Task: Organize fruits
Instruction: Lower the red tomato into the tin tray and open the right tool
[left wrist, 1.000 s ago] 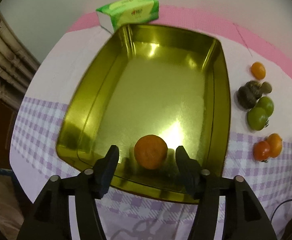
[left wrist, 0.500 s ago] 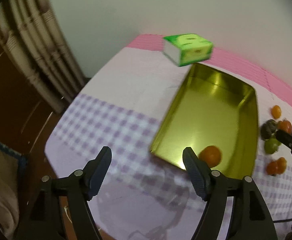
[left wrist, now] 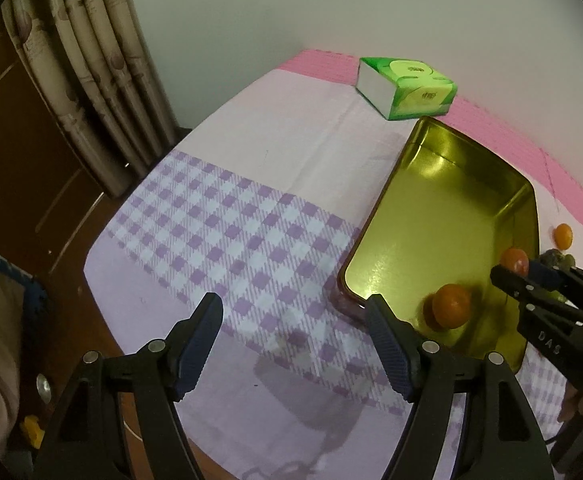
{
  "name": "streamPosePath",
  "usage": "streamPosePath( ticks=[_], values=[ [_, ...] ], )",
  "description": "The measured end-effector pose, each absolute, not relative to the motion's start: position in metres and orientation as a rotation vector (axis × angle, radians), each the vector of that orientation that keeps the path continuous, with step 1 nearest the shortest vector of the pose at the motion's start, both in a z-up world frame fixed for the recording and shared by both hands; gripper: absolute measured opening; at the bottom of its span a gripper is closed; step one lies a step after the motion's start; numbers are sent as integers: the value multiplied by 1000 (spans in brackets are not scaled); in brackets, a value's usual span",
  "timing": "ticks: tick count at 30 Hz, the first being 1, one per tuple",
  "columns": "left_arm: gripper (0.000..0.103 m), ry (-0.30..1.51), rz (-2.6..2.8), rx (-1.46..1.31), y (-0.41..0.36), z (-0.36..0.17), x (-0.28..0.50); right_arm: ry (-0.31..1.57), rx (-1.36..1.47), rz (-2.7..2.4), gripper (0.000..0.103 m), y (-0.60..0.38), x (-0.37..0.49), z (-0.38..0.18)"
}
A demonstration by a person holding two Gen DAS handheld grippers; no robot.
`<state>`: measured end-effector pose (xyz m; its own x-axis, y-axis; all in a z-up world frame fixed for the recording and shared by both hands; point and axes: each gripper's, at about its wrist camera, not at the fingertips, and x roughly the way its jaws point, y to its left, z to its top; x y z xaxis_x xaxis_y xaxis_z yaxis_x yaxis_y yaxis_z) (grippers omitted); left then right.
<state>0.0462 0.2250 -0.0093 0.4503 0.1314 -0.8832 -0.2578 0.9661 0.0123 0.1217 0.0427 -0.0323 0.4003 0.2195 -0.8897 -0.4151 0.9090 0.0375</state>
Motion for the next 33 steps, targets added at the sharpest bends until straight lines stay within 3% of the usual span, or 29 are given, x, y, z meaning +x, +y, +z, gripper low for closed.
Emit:
streamPosePath(
  ticks=[12, 23, 26, 33],
  values=[
    [74, 1043, 187, -100, 212, -7, 45, 1088, -290, 341, 30, 33, 135, -43],
    [74, 1004, 134, -103, 207, -5, 45, 1040, -230, 369, 39, 26, 129, -26],
    [74, 1017, 114, -97, 204, -7, 45, 980, -195, 370, 51, 3, 115, -1],
    [74, 1042, 109, -56, 193, -6, 44, 958, -171, 252, 52, -96, 73, 22]
  ],
)
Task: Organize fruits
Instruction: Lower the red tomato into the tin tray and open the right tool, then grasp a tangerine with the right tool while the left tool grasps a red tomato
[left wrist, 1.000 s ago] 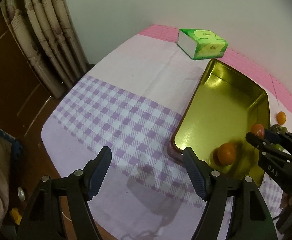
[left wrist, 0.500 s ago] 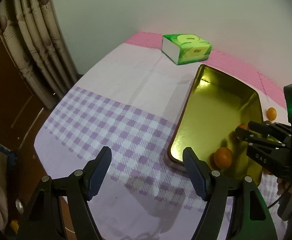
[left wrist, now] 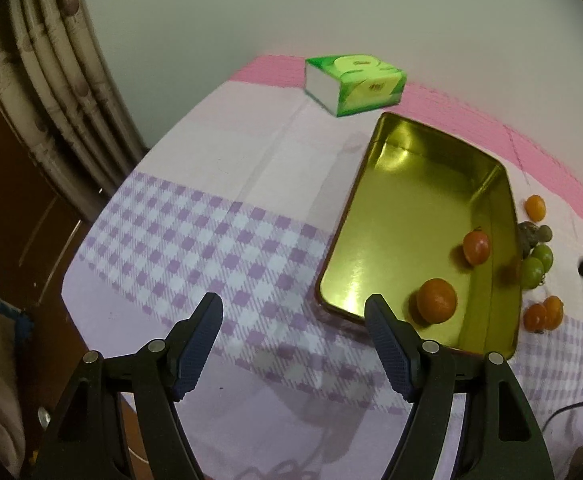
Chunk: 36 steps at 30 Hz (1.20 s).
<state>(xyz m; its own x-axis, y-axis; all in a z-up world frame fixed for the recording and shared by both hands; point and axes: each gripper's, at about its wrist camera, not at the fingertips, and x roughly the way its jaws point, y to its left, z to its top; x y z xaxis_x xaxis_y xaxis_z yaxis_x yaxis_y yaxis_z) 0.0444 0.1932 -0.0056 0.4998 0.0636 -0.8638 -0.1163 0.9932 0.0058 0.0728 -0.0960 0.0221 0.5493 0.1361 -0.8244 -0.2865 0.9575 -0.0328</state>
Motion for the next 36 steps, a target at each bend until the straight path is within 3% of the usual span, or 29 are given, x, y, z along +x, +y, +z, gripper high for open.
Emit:
streamPosePath(
  ticks=[6, 14, 26, 36],
  values=[
    [75, 1030, 80, -5, 174, 2, 41, 1032, -152, 215, 52, -142, 35, -5],
    [75, 1065, -31, 13, 133, 6, 29, 1058, -133, 276, 50, -126, 35, -40],
    [75, 1090, -178, 76, 55, 12, 26, 1048, -49, 358, 37, -123, 55, -60],
    [75, 1139, -261, 141, -17, -9, 45, 960, -73, 11, 37, -226, 56, -51]
  ],
)
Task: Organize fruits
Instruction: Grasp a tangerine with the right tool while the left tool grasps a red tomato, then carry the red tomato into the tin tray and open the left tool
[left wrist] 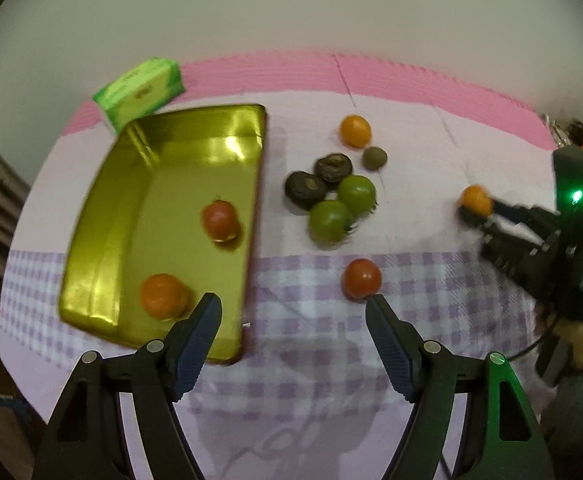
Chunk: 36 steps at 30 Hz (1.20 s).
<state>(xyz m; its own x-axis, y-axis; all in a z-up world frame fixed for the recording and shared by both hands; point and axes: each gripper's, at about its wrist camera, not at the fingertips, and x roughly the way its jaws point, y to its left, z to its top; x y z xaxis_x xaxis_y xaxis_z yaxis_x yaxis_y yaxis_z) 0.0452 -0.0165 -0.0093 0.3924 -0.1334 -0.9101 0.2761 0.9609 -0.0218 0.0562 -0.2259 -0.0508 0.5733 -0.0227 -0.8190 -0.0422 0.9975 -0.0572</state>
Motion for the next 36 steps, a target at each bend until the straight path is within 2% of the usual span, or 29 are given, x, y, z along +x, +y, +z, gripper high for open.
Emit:
streamPosePath(
  ticks=[5, 11, 15, 26, 32, 36],
  values=[
    [75, 1167, -310, 166, -47, -26, 51, 940, -95, -121, 37, -275, 57, -57],
    [73, 1197, -281, 159, -65, -47, 66, 888, -91, -134, 38, -283, 59, -61],
    [64, 1225, -262, 164, -67, -60, 72, 892, -53, -123, 39, -292, 63, -61],
    [51, 1269, -238, 175, -70, -78, 88, 902, 29, -85, 43, -301, 69, -63],
    [32, 1270, -268, 179, -80, -79, 92, 904, 27, -73, 47, -302, 69, -63],
    [32, 1275, -286, 142, -80, -73, 94, 904, 26, -73, 48, -300, 70, -62]
  ],
)
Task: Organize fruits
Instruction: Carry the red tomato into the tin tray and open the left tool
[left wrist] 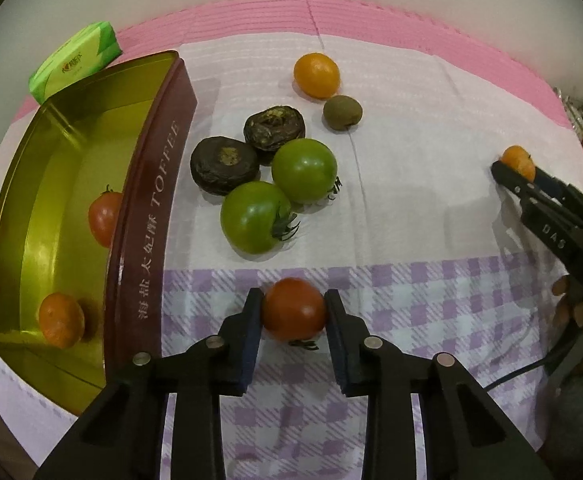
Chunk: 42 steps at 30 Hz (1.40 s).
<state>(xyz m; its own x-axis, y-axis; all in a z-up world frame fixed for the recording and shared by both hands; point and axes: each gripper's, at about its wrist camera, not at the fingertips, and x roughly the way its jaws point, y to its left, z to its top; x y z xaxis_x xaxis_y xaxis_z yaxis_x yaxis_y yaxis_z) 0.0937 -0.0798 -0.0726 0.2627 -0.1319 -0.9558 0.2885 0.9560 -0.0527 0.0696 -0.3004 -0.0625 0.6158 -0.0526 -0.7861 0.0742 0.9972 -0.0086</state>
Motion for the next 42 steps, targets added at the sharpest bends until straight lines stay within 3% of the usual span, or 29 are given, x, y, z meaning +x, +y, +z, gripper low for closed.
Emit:
streamPosePath(
  ticks=[13, 22, 39, 42],
  values=[
    [32, 1110, -131, 109, -3, -1, 121, 907, 26, -88, 53, -300, 71, -62],
    [32, 1188, 16, 81, 86, -30, 140, 909, 33, -90, 55, -302, 74, -64],
    [32, 1273, 31, 24, 112, -73, 133, 911, 47, -101, 62, -306, 74, -64],
    [33, 1272, 33, 29, 114, -75, 130, 906, 49, -99, 53, -306, 73, -63]
  ],
)
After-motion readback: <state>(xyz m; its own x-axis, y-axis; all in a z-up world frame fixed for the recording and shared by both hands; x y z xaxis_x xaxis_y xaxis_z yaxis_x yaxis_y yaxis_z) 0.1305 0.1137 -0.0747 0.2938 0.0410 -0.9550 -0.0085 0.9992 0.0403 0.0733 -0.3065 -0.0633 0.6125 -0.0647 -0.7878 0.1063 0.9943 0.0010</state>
